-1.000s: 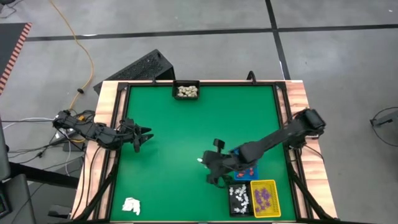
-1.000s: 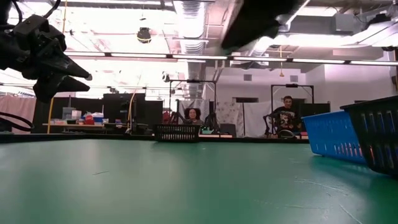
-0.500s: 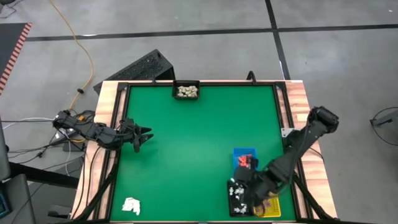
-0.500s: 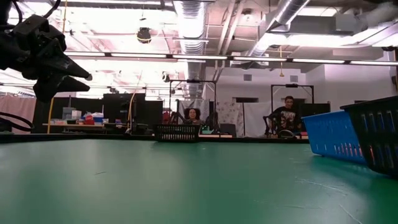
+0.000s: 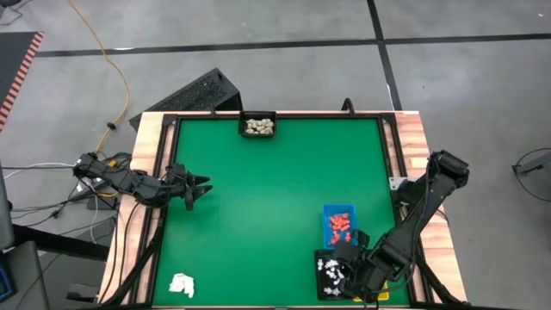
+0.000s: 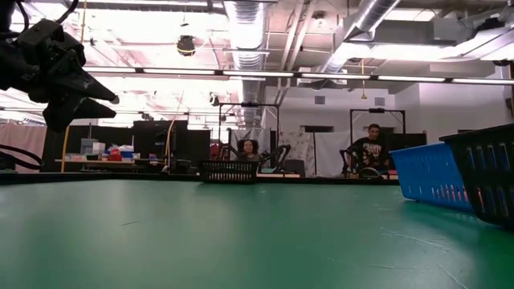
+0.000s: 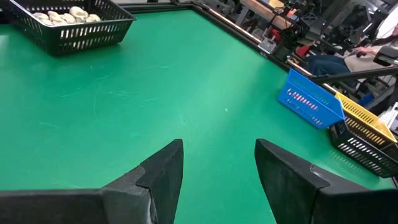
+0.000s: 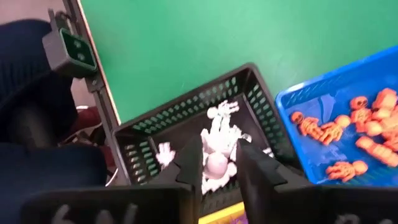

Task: Sort Halloween decoration
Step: Put the white skeleton toy into the bottom black bin, then return to Home Position

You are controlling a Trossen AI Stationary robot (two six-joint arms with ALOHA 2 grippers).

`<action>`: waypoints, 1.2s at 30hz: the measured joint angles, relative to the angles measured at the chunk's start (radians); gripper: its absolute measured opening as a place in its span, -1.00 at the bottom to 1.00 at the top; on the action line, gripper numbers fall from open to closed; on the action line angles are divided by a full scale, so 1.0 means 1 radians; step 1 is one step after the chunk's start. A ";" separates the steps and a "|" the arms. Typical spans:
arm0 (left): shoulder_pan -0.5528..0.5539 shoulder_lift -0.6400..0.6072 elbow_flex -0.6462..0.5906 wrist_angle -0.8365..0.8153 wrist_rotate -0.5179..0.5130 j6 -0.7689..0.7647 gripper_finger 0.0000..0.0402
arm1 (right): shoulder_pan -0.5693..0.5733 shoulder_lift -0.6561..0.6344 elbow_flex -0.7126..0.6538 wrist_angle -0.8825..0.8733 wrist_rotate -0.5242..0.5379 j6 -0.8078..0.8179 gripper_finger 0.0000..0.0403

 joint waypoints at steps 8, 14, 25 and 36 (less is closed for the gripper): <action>0.000 0.000 0.000 0.000 -0.004 -0.008 -0.06 | 0.008 0.000 0.000 -0.001 0.025 -0.031 -0.30; 0.000 0.000 0.000 -0.001 -0.044 -0.132 -0.06 | -0.004 -0.011 0.000 0.114 0.341 -0.139 -0.31; 0.000 0.000 0.001 -0.007 0.079 -0.073 -0.06 | -0.075 -0.099 0.001 0.309 0.228 -0.618 -0.33; 0.001 -0.006 0.070 0.342 0.295 0.261 -0.06 | -0.284 -0.212 0.000 0.451 0.061 -1.102 -0.32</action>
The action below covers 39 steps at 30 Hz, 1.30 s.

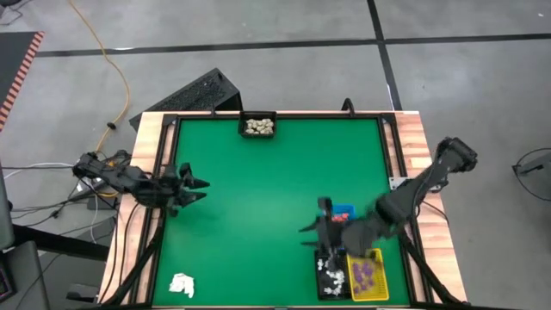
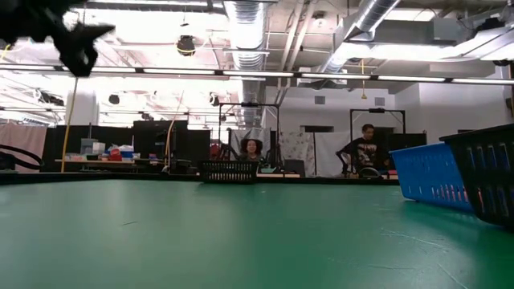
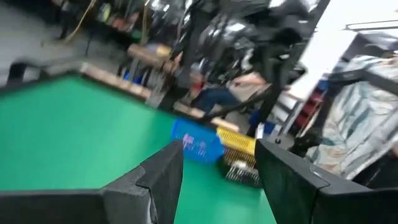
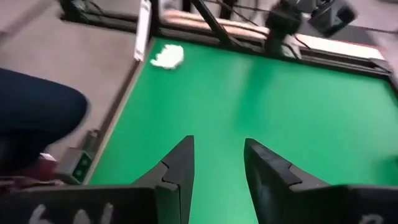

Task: Sort Halloween decoration
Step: Return to Home Position

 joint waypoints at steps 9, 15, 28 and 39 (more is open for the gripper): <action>0.000 -0.030 0.079 -0.104 0.027 0.100 -0.06 | -0.230 -0.287 -0.179 0.046 -0.173 0.027 -0.32; 0.000 -0.030 0.080 -0.083 0.050 0.134 -0.06 | -0.210 -0.536 -0.454 0.307 -0.057 -0.019 -0.32; 0.000 -0.030 0.072 -0.091 0.032 0.167 -0.06 | -0.246 -0.931 -0.905 0.594 0.008 -0.058 -0.32; 0.000 -0.030 -0.026 -0.086 0.034 0.135 -0.06 | -0.244 -1.142 -1.165 0.712 0.046 -0.050 -0.32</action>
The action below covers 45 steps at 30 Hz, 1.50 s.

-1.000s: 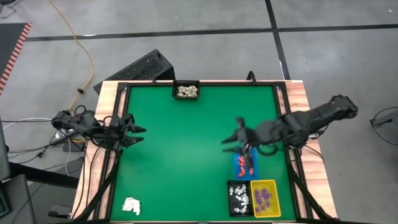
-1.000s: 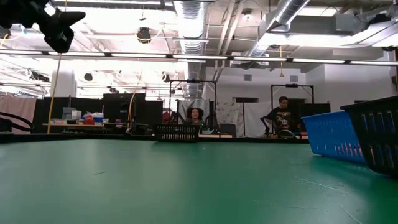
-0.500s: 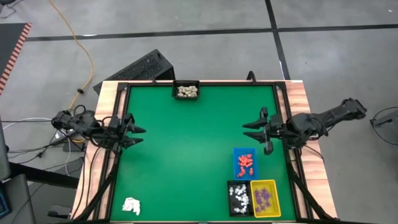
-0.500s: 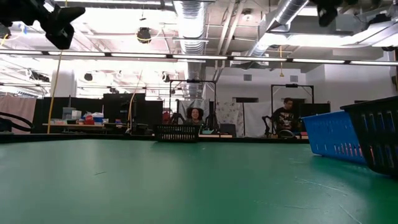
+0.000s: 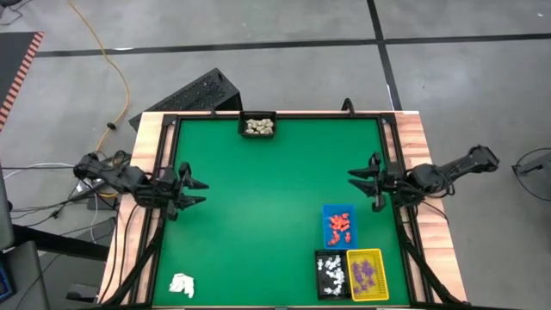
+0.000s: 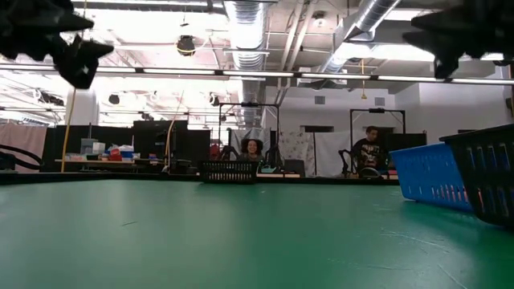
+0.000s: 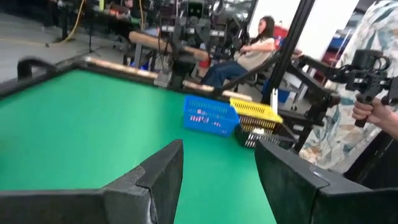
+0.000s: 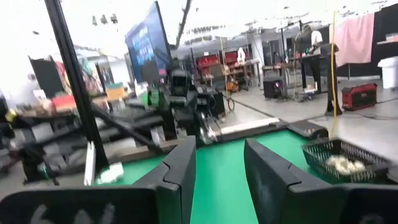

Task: Sort Halloween decoration
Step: Return to Home Position

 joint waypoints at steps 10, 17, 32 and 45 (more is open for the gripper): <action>0.001 0.007 -0.130 0.118 -0.048 -0.014 -0.06 | 0.000 -0.109 -0.129 0.057 0.002 0.015 -0.32; 0.001 0.002 -0.137 0.133 -0.041 0.036 -0.06 | 0.000 -0.107 -0.129 -0.018 0.001 0.016 -0.32; 0.001 0.005 -0.137 0.131 -0.018 0.100 -0.06 | 0.000 -0.107 -0.130 -0.161 -0.002 0.020 -0.32; 0.001 0.005 -0.142 0.114 0.215 0.097 -0.06 | 0.000 -0.107 -0.131 -0.193 -0.002 0.019 -0.32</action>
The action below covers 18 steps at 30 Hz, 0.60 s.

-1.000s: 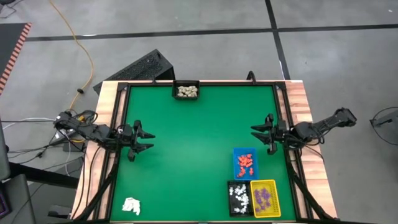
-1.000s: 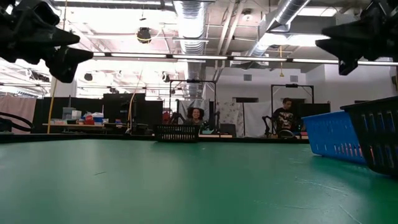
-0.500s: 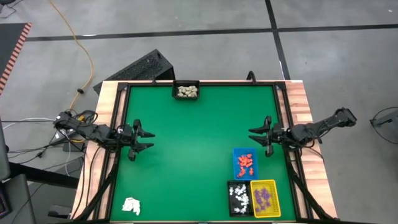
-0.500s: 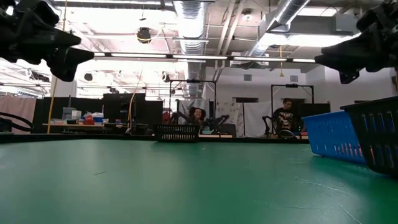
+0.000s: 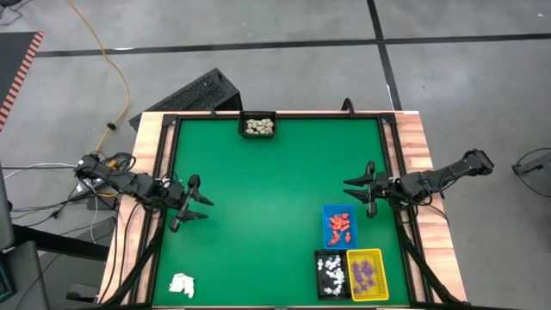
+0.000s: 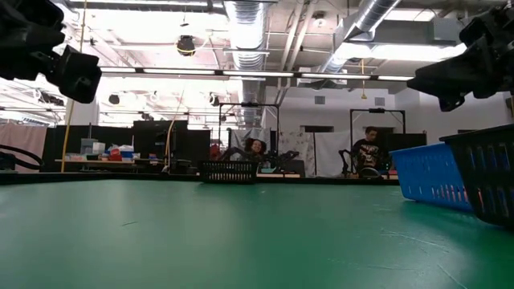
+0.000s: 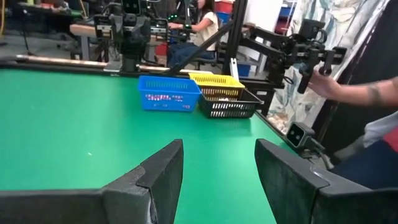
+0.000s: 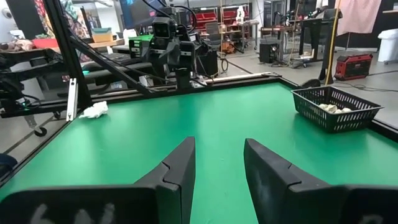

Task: Sort Halloween decoration
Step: Return to Home Position

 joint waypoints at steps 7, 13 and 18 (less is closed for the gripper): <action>0.000 0.000 0.000 0.000 -0.003 -0.064 -0.06 | 0.000 0.000 0.000 0.000 0.000 0.000 -0.32; 0.000 0.000 0.000 0.000 -0.004 -0.068 -0.06 | 0.000 0.000 0.000 0.000 0.000 0.000 -0.32; 0.000 0.000 0.000 0.000 -0.006 -0.072 -0.06 | 0.000 0.000 -0.001 0.000 0.000 0.000 -0.32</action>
